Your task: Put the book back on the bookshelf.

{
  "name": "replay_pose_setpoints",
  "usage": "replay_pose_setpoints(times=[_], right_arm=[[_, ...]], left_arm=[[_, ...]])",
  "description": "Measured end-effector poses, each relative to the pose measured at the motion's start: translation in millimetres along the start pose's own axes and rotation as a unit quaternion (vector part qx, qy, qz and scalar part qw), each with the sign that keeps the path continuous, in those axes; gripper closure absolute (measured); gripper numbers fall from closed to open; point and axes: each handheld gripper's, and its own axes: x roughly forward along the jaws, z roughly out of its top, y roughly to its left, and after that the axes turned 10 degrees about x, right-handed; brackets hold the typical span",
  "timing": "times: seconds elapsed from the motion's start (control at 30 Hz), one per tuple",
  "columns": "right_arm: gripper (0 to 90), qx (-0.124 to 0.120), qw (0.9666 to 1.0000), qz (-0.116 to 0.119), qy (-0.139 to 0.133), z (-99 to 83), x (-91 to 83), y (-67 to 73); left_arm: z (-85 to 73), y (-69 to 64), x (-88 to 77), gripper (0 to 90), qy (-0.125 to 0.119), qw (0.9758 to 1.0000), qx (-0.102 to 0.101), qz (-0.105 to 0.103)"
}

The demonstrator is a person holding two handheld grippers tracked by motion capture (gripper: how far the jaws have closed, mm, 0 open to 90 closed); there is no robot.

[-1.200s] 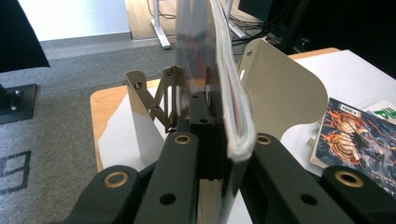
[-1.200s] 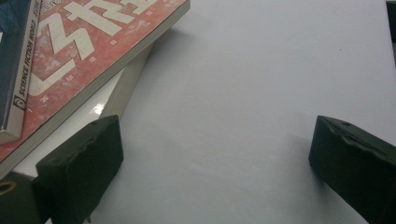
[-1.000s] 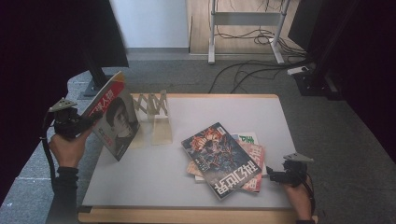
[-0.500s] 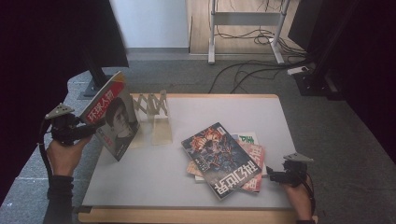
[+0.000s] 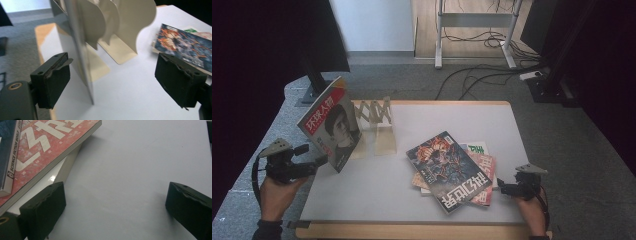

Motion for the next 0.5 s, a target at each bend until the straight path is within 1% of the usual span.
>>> replay_pose_setpoints(times=[0.03,0.07,0.1,0.13,0.17,0.2,0.23,0.27,0.3,0.37,0.4,0.43,0.47,0.5], right_arm=[[2.5,0.000,1.0000,0.000,-0.001,0.0,0.1,0.0],[2.5,0.000,1.0000,0.000,-0.001,0.0,0.1,0.0],[2.5,0.000,1.0000,0.000,-0.001,-0.1,0.1,0.1],[2.5,0.000,1.0000,0.000,-0.001,-0.1,0.1,0.0],[2.5,0.000,1.0000,0.000,-0.001,-0.1,0.1,0.0],[2.5,0.000,1.0000,0.000,-0.001,-0.1,0.0,0.0],[2.5,0.000,1.0000,0.000,-0.001,-0.1,0.0,0.0],[2.6,0.000,1.0000,0.000,-0.001,-0.1,0.0,0.1],[2.6,0.000,1.0000,0.000,-0.001,-0.1,0.0,0.1],[2.9,0.000,1.0000,0.000,-0.001,-0.1,-0.2,0.2],[3.2,-0.001,1.0000,0.001,-0.002,-0.2,-0.4,0.3],[3.2,-0.001,1.0000,0.001,-0.002,-0.2,-0.4,0.3],[3.7,-0.001,1.0000,0.002,-0.002,-0.1,-0.7,0.1],[4.4,-0.002,1.0000,0.003,-0.003,-0.2,-0.8,0.2]], left_arm=[[-2.7,-3.1,1.2,11.8,0.000,1.0000,0.001,-0.007],[-2.7,-3.1,1.2,11.8,0.000,1.0000,0.001,-0.007],[-5.2,-6.5,2.8,11.8,0.001,0.9999,0.000,-0.012],[-9.2,-13.7,7.1,11.8,0.001,0.9997,0.004,-0.024],[-9.2,-13.7,7.1,11.8,0.001,0.9997,0.004,-0.024],[-11.4,-21.7,13.4,11.5,0.004,0.9992,0.015,-0.037],[-11.4,-21.7,13.4,11.3,0.004,0.9992,0.015,-0.037],[-11.8,-30.0,21.9,11.2,0.009,0.9982,0.033,-0.049],[-11.8,-30.0,21.9,10.8,0.009,0.9982,0.033,-0.049],[-10.8,-38.2,31.4,10.1,0.011,0.9970,0.049,-0.059],[-8.2,-45.2,42.3,9.4,0.009,0.9955,0.060,-0.073],[-8.2,-45.2,42.3,8.5,0.009,0.9955,0.060,-0.073],[-4.1,-52.0,54.5,7.2,0.009,0.9937,0.073,-0.085],[-1.6,-55.6,61.1,6.5,0.012,0.9927,0.080,-0.090]])
